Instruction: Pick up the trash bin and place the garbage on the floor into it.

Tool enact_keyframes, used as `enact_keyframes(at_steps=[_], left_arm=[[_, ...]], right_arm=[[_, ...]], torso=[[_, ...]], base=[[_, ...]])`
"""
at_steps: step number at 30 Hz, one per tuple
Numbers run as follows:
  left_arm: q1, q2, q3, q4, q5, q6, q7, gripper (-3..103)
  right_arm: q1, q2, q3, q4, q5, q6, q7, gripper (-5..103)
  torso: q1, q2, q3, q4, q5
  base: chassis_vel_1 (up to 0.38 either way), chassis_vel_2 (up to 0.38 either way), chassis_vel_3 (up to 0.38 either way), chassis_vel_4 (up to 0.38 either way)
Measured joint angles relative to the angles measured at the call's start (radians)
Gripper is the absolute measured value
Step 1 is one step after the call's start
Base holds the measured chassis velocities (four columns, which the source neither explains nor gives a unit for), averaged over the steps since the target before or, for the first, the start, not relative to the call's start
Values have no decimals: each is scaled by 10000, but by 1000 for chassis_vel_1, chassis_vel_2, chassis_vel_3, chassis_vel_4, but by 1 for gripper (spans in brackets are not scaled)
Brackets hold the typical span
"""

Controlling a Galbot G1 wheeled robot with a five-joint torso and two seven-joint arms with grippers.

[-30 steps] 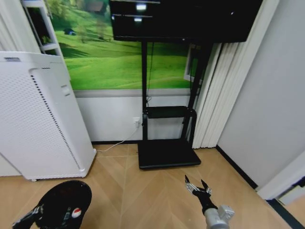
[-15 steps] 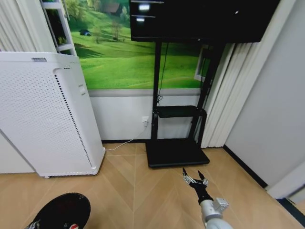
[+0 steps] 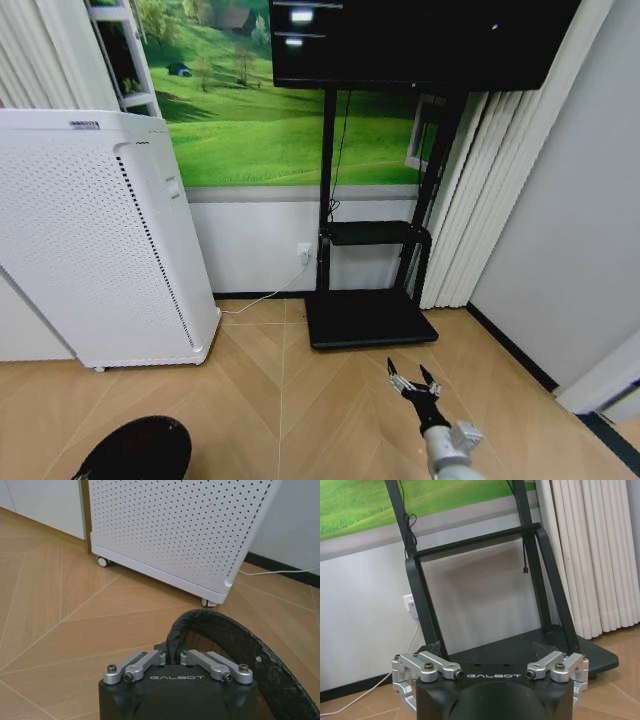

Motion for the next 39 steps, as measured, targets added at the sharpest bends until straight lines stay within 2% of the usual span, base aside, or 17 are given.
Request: enact_keyframes(at_steps=[12, 20, 31, 33, 36, 37, 39], left_arm=[[-277, -136, 497, 615, 1013, -223, 408, 7], [124, -262, 190, 675, 1041, -455, 640, 7], [445, -525, 1, 738, 1092, -618, 688, 7], [464, -560, -22, 732, 1090, -617, 687, 4], [506, -675, -127, 733, 1091, -617, 620, 18], [506, -675, -127, 733, 1091, -617, 620, 18], [583, -772, -209, 733, 1092, -617, 542, 28]], right_arm=[[27, -92, 82, -2, 127, 1, 6, 100], [307, -363, 388, -311, 408, 1, 11, 100], [363, -328, 381, -438, 472, 96, -48, 100], [353, -353, 405, -443, 487, 114, -54, 100], [396, -495, 520, -500, 589, 124, -65, 100], [396, -495, 520, -500, 589, 124, -65, 100], [529, -615, 550, -593, 657, 123, -67, 100]], torso=[[-1, 0, 0, 3, -3], [-1, 0, 0, 2, -2], [-2, 0, 0, 3, 0], [-2, 0, 0, 2, -1], [-2, 0, 0, 1, -1], [-2, 0, 0, 1, -1], [-2, 0, -1, 1, 0]], base=[[0, 0, 0, 0], [0, 0, 0, 0], [0, 0, 0, 0], [0, 0, 0, 0], [0, 0, 0, 0], [0, 0, 0, 0], [0, 0, 0, 0]])
